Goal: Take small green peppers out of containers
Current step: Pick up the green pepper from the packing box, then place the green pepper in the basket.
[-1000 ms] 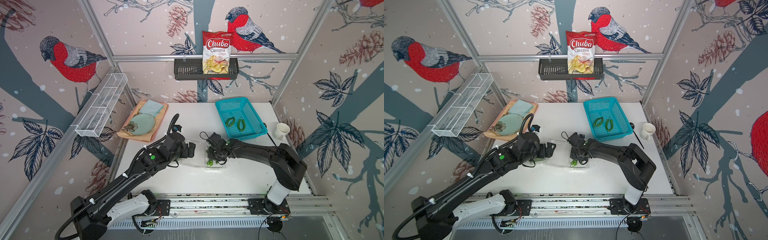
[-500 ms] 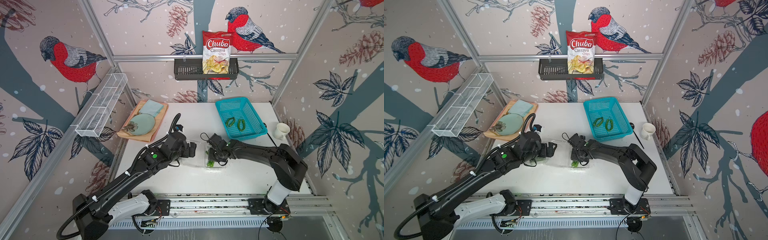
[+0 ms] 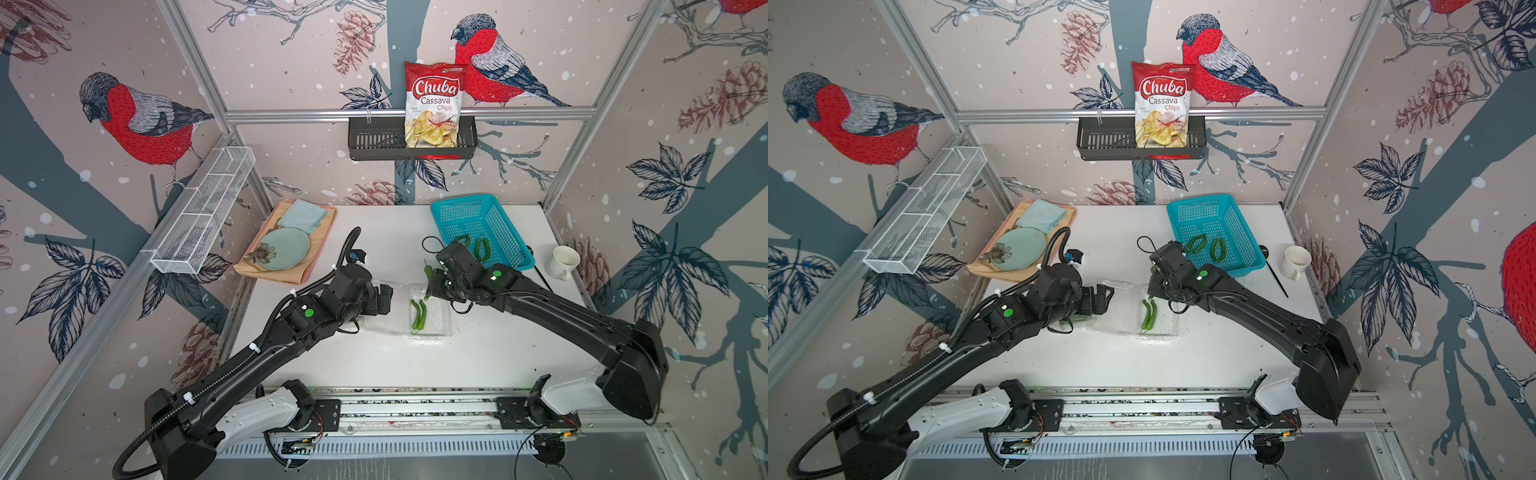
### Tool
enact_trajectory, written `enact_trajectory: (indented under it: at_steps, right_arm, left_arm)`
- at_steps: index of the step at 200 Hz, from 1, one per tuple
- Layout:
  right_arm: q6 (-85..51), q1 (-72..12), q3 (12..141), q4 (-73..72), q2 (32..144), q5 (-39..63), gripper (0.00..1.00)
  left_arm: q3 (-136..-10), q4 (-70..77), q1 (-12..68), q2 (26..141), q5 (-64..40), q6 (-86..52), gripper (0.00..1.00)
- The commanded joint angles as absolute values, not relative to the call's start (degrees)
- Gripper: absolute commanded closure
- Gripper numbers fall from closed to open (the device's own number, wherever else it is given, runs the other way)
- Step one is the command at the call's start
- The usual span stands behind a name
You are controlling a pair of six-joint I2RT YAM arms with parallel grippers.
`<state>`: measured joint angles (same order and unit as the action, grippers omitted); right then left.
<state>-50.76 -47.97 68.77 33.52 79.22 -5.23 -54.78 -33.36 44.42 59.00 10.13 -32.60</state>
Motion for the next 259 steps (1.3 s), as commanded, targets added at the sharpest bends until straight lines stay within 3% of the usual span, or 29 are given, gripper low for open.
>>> enact_trajectory:
  at_steps: [1, 56, 112, 199, 214, 239, 259]
  right_arm:
    - [-46.4, -45.2, 71.5, 33.8, 76.2, -10.4, 0.92]
    - [-37.0, -27.4, 66.2, 22.6, 72.9, -12.2, 0.92]
    - [-30.4, -13.5, 60.6, 10.9, 83.7, -8.3, 0.92]
    - [-29.6, -14.5, 70.8, 12.3, 107.5, -5.4, 0.91]
    - [-29.9, -15.5, 72.2, 14.5, 109.4, -6.3, 0.79]
    - [-30.8, -16.6, 75.3, 20.9, 109.7, -8.4, 0.37]
    - [-31.8, -18.5, 75.3, 24.8, 105.3, -12.1, 0.26]
  left_arm:
    - [-55.6, -32.2, 44.4, 59.9, 10.3, -32.4, 0.04]
    - [-56.9, -32.5, 44.4, 63.3, 8.4, -32.6, 0.04]
    - [-62.7, -35.1, 44.4, 66.4, 9.3, -30.1, 0.04]
    - [-64.2, -36.6, 44.4, 67.3, 8.9, -32.5, 0.04]
    - [-64.7, -36.5, 44.4, 67.5, 9.0, -33.1, 0.05]
    - [-64.4, -36.0, 44.5, 67.4, 9.3, -34.1, 0.05]
    - [-63.6, -34.8, 44.5, 66.8, 9.1, -35.1, 0.05]
